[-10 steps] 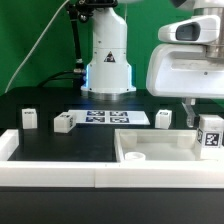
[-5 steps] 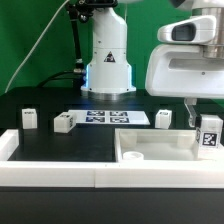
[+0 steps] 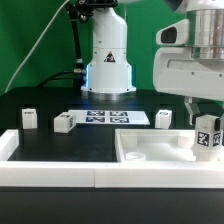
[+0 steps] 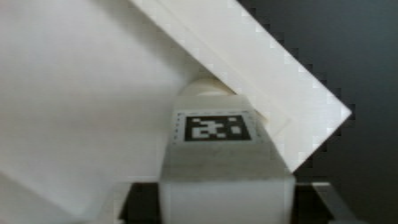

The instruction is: Assemble one leg

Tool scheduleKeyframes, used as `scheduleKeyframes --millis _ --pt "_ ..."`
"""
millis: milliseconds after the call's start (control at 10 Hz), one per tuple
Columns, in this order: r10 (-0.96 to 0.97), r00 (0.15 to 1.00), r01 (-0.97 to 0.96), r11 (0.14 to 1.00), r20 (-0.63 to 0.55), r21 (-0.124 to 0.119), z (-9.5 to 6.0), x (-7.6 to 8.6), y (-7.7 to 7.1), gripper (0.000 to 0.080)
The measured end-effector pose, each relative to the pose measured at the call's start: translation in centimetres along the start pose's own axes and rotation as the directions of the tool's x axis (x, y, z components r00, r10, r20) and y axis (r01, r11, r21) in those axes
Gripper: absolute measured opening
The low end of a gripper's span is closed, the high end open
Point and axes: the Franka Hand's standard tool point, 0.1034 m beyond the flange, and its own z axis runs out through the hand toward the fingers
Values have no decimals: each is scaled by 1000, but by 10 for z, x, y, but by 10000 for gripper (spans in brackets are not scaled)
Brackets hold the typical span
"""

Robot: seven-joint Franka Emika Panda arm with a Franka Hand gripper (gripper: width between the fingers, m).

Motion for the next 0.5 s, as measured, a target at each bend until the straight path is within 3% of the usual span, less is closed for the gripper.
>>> scheduleKeyframes --millis 200,500 --pt "242 970 -242 970 7 2 0 -1 0 291" --pt "564 825 -564 826 26 -1 0 0 1 291"
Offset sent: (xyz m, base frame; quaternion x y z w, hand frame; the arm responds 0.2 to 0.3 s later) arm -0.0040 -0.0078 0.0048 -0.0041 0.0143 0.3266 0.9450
